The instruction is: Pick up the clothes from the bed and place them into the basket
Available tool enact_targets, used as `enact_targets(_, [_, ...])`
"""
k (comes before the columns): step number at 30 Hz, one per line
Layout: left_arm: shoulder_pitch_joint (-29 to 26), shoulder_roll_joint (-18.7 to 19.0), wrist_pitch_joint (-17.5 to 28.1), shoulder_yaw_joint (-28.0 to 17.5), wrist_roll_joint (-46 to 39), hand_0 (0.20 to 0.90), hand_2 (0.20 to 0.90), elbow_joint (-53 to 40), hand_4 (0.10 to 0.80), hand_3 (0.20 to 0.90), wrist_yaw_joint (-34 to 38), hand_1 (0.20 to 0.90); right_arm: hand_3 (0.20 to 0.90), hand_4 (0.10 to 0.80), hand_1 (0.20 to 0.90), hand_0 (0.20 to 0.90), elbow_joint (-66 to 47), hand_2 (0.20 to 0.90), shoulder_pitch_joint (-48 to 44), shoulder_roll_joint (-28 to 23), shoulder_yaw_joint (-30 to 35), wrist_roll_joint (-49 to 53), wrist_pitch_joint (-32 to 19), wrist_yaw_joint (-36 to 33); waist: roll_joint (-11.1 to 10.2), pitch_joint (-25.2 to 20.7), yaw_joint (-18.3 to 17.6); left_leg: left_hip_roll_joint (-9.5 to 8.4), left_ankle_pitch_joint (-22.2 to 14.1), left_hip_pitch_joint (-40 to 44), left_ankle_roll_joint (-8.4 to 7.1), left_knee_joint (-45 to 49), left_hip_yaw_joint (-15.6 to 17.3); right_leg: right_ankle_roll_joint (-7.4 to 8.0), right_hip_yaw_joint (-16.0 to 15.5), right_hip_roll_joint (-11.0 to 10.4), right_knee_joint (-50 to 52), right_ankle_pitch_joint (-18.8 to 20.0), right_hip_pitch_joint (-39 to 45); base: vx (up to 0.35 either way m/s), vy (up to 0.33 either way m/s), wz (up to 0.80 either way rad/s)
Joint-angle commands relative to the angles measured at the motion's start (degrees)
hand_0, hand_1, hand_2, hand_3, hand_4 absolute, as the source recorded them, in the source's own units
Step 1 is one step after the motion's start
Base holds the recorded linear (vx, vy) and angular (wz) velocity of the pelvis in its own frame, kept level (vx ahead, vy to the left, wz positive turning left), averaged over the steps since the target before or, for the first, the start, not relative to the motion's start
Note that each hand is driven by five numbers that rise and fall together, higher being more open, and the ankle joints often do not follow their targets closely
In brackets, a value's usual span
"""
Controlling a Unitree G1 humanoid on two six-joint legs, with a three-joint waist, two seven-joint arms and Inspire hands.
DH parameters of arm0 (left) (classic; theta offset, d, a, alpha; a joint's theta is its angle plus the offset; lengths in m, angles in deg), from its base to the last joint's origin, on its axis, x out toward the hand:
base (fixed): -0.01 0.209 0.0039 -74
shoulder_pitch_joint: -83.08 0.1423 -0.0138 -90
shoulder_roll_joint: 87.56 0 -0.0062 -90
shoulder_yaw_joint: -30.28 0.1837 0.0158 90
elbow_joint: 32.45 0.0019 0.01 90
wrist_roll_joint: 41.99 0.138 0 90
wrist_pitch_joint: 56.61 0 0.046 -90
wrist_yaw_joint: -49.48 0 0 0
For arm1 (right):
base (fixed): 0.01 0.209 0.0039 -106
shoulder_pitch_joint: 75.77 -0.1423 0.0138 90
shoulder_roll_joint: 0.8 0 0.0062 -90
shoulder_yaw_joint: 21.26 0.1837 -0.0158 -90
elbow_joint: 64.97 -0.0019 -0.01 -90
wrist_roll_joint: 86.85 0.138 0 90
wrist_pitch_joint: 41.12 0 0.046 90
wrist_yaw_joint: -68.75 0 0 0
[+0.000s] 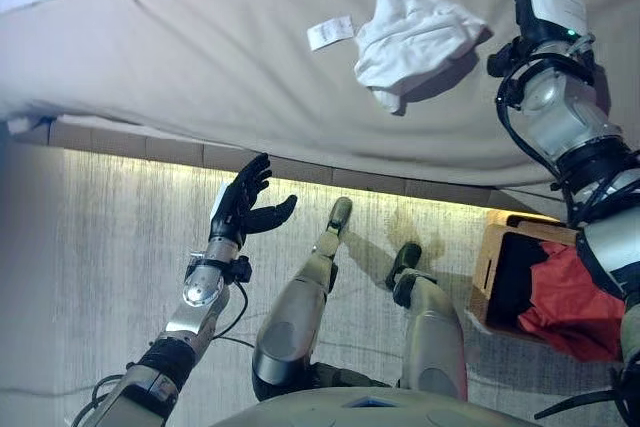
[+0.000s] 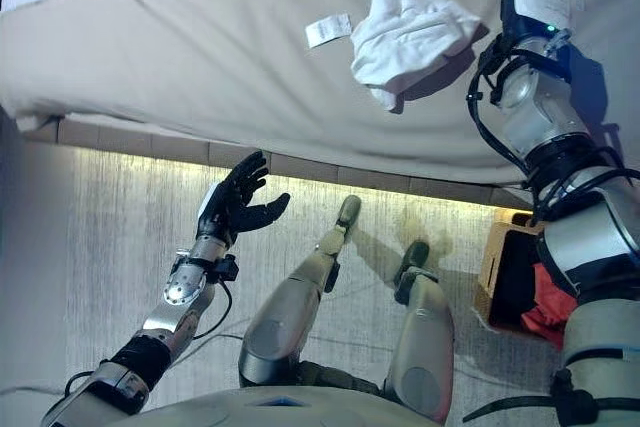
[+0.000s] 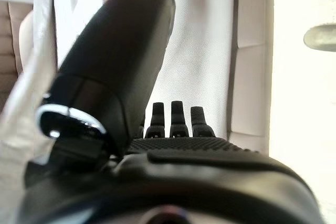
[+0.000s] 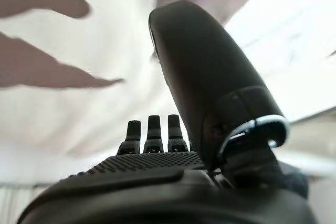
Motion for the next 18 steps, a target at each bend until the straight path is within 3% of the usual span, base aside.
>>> enact_targets(1, [1.02,2.86,6.03,-0.58,-2.12,0.9,0.9,-9.72,0.8,0.9,1.05,0.9,0.9,0.8,0.9,0.9,-3.28,0.9,-12.16,-3.12,-5.76,-1.34,0.7,-5.1,-1.92,-0.74,1.6,-3.89,-13.33,-4.27,3.9,13.43,2.34,-2.24,-1.88,3.5,-7.09,4.62,-0.16,0.08,-0.014,0.17])
enact_targets(10, [2.78,4.93,4.96,-0.89,-2.76,0.9,0.9,-15.84,0.8,0.9,3.91,0.9,0.9,0.8,0.9,0.9,-0.77,0.9,-14.39,-0.44,-6.56,0.06,1.6,-3.66,-0.81,-0.74,4.24,-5.83,-18.07,-16.91,5.28,27.83,3.13,-3.57,-2.59,1.3,9.1,-0.5,-11.72,0.003,0.024,0.16])
enact_targets(18, [4.98,6.76,5.39,-1.36,-2.32,0.9,0.9,-18.92,0.8,0.9,4.94,0.9,0.9,0.8,0.9,0.9,6.97,0.9,-17.43,0.81,-7.21,2.38,1.37,-2.89,1.36,-0.74,6.36,-6.48,-19.3,-23.92,6.06,34.0,3.17,-4.22,-2.9,-0.03,15.77,-2.38,-18.69,-0.008,-0.032,0.15])
